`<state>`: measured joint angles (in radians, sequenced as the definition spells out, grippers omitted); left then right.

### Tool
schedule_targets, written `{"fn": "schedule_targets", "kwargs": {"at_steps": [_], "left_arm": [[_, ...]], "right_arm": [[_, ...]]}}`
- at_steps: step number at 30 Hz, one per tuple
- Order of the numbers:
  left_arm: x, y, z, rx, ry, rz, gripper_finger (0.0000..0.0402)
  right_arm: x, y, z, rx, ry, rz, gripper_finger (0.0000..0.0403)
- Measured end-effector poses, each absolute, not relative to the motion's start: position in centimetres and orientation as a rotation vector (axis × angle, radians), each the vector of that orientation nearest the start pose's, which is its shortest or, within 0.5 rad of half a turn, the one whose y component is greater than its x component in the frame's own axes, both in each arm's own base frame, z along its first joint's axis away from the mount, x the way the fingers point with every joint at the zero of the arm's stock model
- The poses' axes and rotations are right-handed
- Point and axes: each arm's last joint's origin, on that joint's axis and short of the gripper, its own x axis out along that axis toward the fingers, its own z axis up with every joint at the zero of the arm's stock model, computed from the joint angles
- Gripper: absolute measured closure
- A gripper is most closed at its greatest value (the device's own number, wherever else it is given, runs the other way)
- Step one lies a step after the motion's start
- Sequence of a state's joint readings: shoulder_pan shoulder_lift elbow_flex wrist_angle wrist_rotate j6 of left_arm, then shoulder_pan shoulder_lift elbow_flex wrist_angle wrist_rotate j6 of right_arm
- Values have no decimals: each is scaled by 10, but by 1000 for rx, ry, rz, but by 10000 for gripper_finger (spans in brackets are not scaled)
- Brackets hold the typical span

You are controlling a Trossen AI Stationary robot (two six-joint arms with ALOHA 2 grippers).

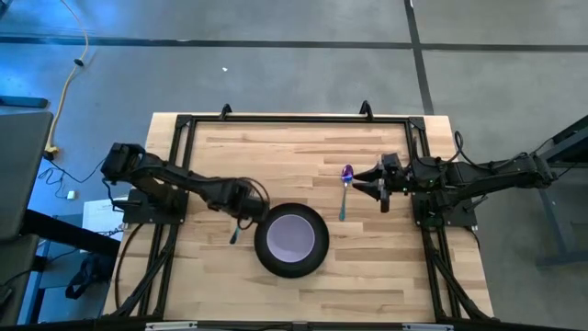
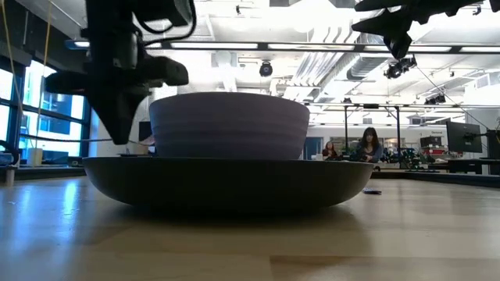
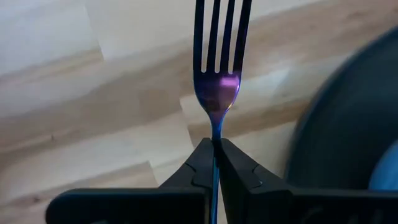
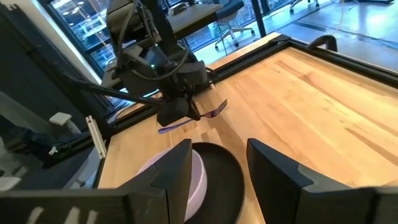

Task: Set table place
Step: Put the violet fork to the left side of the black plate

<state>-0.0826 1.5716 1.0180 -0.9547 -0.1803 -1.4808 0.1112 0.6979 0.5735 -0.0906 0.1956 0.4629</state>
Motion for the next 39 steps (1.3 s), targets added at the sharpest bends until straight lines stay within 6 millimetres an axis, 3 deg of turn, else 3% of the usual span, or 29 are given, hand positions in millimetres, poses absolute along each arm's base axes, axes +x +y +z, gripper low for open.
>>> {"fn": "schedule_targets", "kwargs": {"at_steps": [21,39], "left_arm": [[250,-70,187,-1032,1072,1177,401],[246,-73,181,-1072,1014,1233,401]], "right_arm": [[162,13,282,484,193,-105,256],[157,15,285,479,207,25,256]]}}
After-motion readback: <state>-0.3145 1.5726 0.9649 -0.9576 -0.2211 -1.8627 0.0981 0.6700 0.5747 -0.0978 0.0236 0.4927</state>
